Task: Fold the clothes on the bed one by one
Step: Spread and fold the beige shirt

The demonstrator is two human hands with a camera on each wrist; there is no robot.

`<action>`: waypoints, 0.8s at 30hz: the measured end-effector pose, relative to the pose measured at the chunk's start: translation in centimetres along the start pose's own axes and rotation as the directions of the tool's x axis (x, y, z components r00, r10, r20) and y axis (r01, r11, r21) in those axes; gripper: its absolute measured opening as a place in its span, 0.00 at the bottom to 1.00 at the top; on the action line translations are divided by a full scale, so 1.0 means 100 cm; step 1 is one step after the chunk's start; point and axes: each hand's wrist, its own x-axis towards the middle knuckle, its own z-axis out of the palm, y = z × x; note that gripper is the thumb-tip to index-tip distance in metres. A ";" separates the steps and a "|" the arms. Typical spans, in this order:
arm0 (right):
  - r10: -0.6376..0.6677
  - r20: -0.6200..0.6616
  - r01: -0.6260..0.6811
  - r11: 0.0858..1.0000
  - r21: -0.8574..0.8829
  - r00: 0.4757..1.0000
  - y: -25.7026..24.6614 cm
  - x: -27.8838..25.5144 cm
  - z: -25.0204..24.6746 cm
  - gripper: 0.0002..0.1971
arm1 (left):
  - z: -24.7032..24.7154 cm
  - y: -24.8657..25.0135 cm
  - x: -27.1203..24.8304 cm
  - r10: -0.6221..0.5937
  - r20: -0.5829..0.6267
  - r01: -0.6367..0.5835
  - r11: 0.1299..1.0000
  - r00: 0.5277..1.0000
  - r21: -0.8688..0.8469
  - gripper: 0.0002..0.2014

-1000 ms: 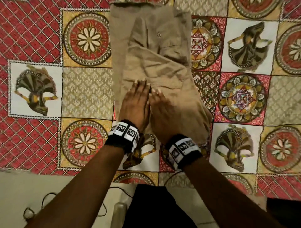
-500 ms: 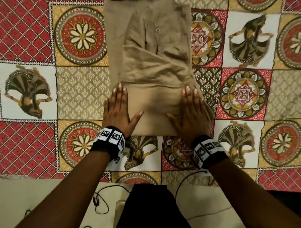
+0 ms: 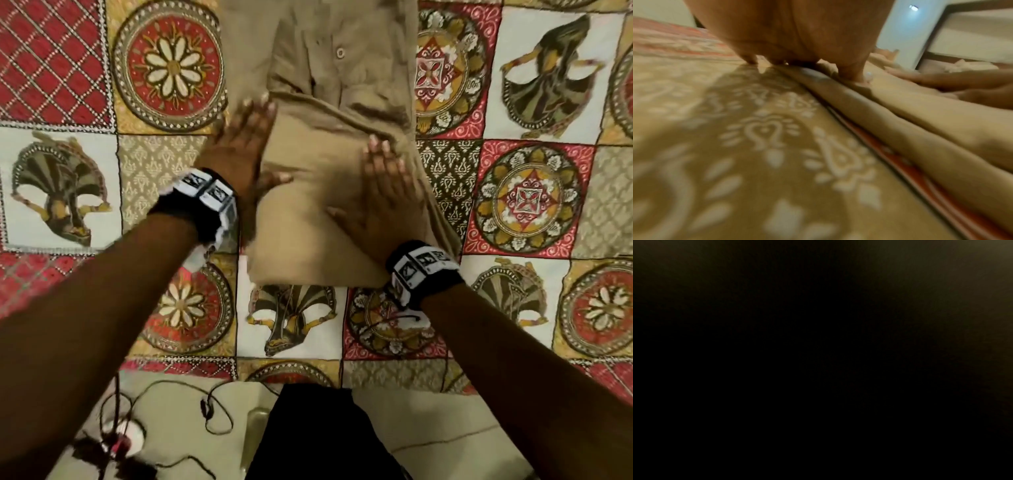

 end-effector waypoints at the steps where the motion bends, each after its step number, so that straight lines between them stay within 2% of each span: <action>1: 0.041 0.002 -0.041 0.999 -0.010 0.999 0.000 -0.002 -0.002 0.52 | 0.000 -0.010 -0.003 -0.040 -0.003 0.040 0.999 0.999 -0.027 0.50; 4: 0.211 -0.003 -0.210 0.977 0.045 0.978 0.004 -0.009 -0.011 0.54 | 0.000 -0.022 -0.020 -0.136 -0.027 0.133 0.988 0.990 -0.081 0.47; 6: 0.216 -0.016 -0.214 0.974 0.067 0.976 0.013 -0.026 -0.020 0.50 | -0.006 -0.014 -0.044 -0.177 -0.083 0.167 0.979 0.981 -0.116 0.42; 8: 0.067 -0.039 -0.067 0.998 -0.004 0.997 0.018 -0.056 -0.024 0.43 | -0.008 0.008 -0.076 -0.142 -0.164 0.118 0.982 0.976 -0.150 0.36; 10: -0.159 -0.067 0.159 0.987 -0.001 0.985 0.015 -0.092 -0.018 0.34 | -0.004 0.041 -0.110 -0.036 -0.165 0.003 0.981 0.986 -0.194 0.36; 11: -0.243 -0.073 0.245 0.969 0.020 0.967 0.012 -0.109 -0.014 0.31 | 0.003 0.059 -0.126 0.034 -0.122 -0.057 0.981 0.992 -0.187 0.39; 13: -0.310 -0.042 0.311 0.950 0.036 0.950 0.007 -0.135 -0.008 0.29 | 0.029 0.090 -0.153 0.111 0.033 -0.106 0.987 0.993 -0.120 0.43; 15: -0.281 -0.016 0.281 0.959 0.018 0.960 0.008 -0.145 -0.005 0.30 | 0.056 0.107 -0.168 0.074 0.105 -0.067 0.995 0.992 -0.072 0.47; 19: -0.157 0.040 0.160 0.984 -0.074 0.987 0.026 -0.129 -0.002 0.33 | 0.069 0.108 -0.160 -0.077 -0.003 0.076 0.990 0.997 -0.122 0.39; 22: -0.149 0.133 0.148 0.989 0.018 0.980 0.031 -0.111 -0.007 0.34 | 0.069 0.100 -0.149 -0.117 0.020 0.118 0.987 0.993 -0.108 0.42; 24: -0.176 0.222 0.163 0.984 0.078 0.959 0.032 -0.108 -0.015 0.37 | 0.073 0.096 -0.148 -0.099 0.048 0.104 0.990 0.994 -0.099 0.48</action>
